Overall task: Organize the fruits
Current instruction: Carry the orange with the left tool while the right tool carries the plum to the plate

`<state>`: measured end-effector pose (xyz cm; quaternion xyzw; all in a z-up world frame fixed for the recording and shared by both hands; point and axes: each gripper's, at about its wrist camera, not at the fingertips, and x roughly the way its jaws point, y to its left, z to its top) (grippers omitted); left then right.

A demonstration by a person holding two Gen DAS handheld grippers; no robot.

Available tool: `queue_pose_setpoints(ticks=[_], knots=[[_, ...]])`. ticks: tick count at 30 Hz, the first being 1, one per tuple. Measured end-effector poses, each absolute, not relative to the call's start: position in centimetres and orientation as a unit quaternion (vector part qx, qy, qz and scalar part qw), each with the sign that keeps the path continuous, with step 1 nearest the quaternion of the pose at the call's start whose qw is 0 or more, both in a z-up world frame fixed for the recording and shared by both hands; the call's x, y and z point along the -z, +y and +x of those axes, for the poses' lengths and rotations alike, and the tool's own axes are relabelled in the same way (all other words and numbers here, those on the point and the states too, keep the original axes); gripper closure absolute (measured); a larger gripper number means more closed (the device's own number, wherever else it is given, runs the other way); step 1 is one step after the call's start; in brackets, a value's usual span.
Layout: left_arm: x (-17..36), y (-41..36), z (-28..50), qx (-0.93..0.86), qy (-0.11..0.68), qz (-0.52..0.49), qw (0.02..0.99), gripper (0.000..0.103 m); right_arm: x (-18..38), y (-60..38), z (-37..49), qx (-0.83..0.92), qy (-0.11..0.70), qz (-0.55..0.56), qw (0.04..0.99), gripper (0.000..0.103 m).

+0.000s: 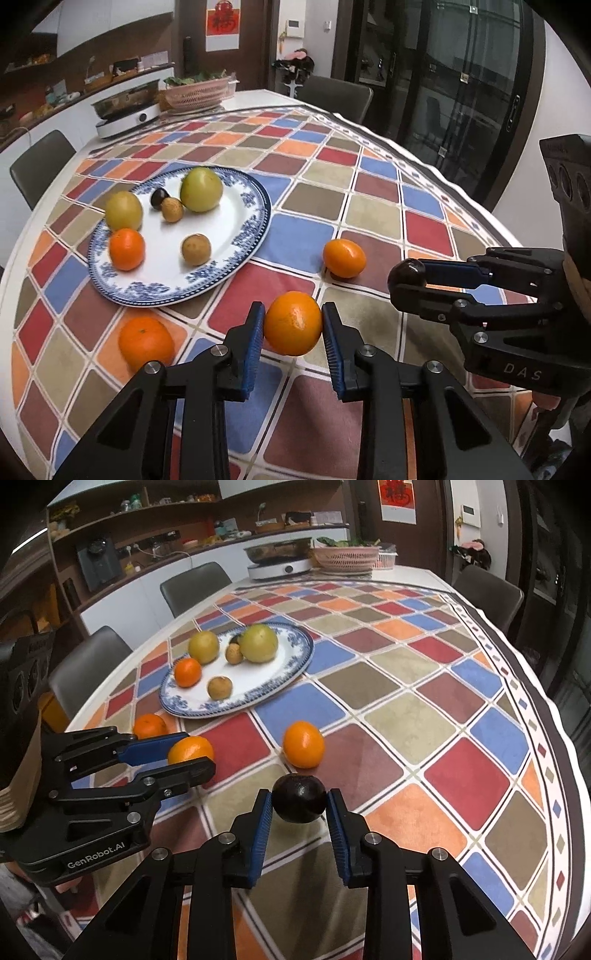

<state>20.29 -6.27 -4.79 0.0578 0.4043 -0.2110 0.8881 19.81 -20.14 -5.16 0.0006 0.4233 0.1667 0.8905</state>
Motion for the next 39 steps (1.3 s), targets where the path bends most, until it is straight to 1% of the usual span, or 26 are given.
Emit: queue_pose_setpoints(ticks=[13, 23, 31, 39], knots=[[0.2, -3.9, 17.3, 0.184, 0.361, 0.053, 0.913, 0.072, 0.9, -18.5, 18.3, -0.194, 0.386, 0.003, 0.902, 0.072], [-1.9, -1.5, 16.8, 0.151, 0.344, 0.036, 0.926, 0.072, -2.2, -16.8, 18.3, -0.212, 0.359, -0.003, 0.909, 0.072], [-3.0, 0.0, 18.1, 0.137, 0.332, 0.035, 0.933, 0.072, -3.9, -15.2, 19.8, -0.223, 0.345, -0.019, 0.912, 0.072], [-3.8, 1.5, 21.3, 0.134, 0.329, 0.024, 0.934, 0.072, -4.8, -13.7, 22.7, -0.236, 0.343, -0.024, 0.909, 0.072]])
